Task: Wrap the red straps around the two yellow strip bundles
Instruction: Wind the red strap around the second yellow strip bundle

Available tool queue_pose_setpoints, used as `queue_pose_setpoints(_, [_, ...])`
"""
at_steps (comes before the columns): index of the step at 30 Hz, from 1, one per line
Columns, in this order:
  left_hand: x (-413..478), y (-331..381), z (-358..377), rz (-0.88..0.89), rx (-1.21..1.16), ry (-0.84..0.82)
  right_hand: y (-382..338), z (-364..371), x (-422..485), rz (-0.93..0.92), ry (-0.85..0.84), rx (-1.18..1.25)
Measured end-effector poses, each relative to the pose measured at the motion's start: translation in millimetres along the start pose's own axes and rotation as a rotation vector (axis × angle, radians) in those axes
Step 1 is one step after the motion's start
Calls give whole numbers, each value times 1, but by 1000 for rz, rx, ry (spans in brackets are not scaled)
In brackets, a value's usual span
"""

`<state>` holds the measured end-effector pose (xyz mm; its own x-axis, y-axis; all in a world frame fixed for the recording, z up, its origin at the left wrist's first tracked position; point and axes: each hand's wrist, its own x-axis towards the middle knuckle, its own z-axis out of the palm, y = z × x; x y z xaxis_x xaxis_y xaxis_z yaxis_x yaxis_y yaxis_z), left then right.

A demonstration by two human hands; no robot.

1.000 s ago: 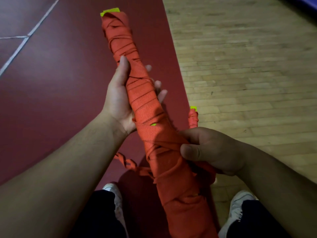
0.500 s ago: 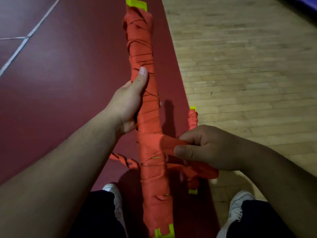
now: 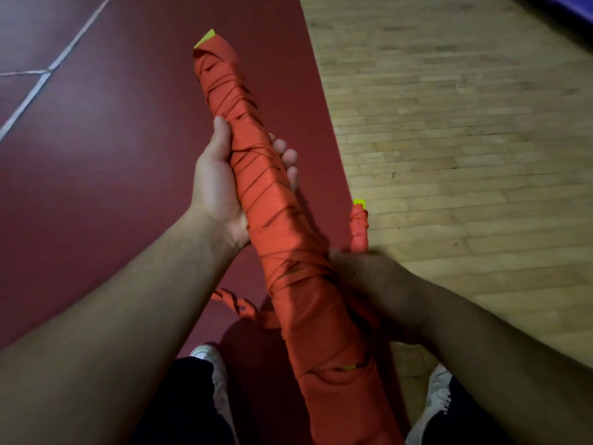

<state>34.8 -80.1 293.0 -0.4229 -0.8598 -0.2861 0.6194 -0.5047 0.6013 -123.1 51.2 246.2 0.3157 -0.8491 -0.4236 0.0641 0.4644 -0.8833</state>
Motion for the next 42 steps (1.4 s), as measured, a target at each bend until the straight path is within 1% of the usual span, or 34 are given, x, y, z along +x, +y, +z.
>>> queue_pose_setpoints(2, [-1,-3,0,21,-50,-5,6,4,-1,53,-30,158])
queue_pose_setpoints(5, [0,-6,-1,4,-77,-9,4,10,-2,-3,-116,297])
queue_pose_setpoints(6, [1,-6,-2,-15,-43,-5,3,12,-3,-34,-139,314])
queue_pose_setpoints(8, [5,-6,-4,-31,120,77,-2,14,-5,-77,-142,298])
queue_pose_setpoints(9, [8,-7,-6,-11,218,137,-6,15,-6,-80,-105,242])
queue_pose_setpoints(10, [10,-7,-6,8,292,184,-10,15,-5,-76,-41,136])
queue_pose_setpoints(12, [10,-10,-7,-7,393,218,-14,11,-2,-92,112,-242])
queue_pose_setpoints(14, [8,-16,-9,-115,471,204,-12,9,2,-104,243,-645])
queue_pose_setpoints(15, [7,-20,-12,-160,498,210,-9,9,3,-106,297,-773])
queue_pose_setpoints(16, [7,-25,-16,-187,507,224,-7,9,3,-115,334,-843])
queue_pose_setpoints(18, [8,-34,-20,-136,511,300,1,8,5,-144,354,-903])
queue_pose_setpoints(20, [9,-36,-20,-103,490,348,3,6,7,-153,345,-920])
queue_pose_setpoints(22, [10,-32,-19,-104,445,333,-5,1,6,-97,298,-870])
queue_pose_setpoints(25, [11,-23,-16,-119,430,270,-20,-11,1,-5,120,-857])
queue_pose_setpoints(27, [11,-19,-16,-125,435,251,-24,-16,-2,-2,15,-902])
queue_pose_setpoints(28, [11,-18,-17,-120,433,254,-23,-17,-2,-11,-1,-916])
queue_pose_setpoints(32, [14,-16,-21,-107,414,302,-16,-21,1,-5,17,-898])
queue_pose_setpoints(37, [15,-8,-20,-91,394,273,-18,-27,0,-25,-18,-1013])
queue_pose_setpoints(39, [15,-5,-19,-93,386,256,-20,-28,0,9,5,-945])
queue_pose_setpoints(41, [14,-5,-19,-98,387,254,-18,-29,-1,53,86,-803])
queue_pose_setpoints(42, [14,-4,-19,-100,389,254,-19,-30,-1,34,98,-778])
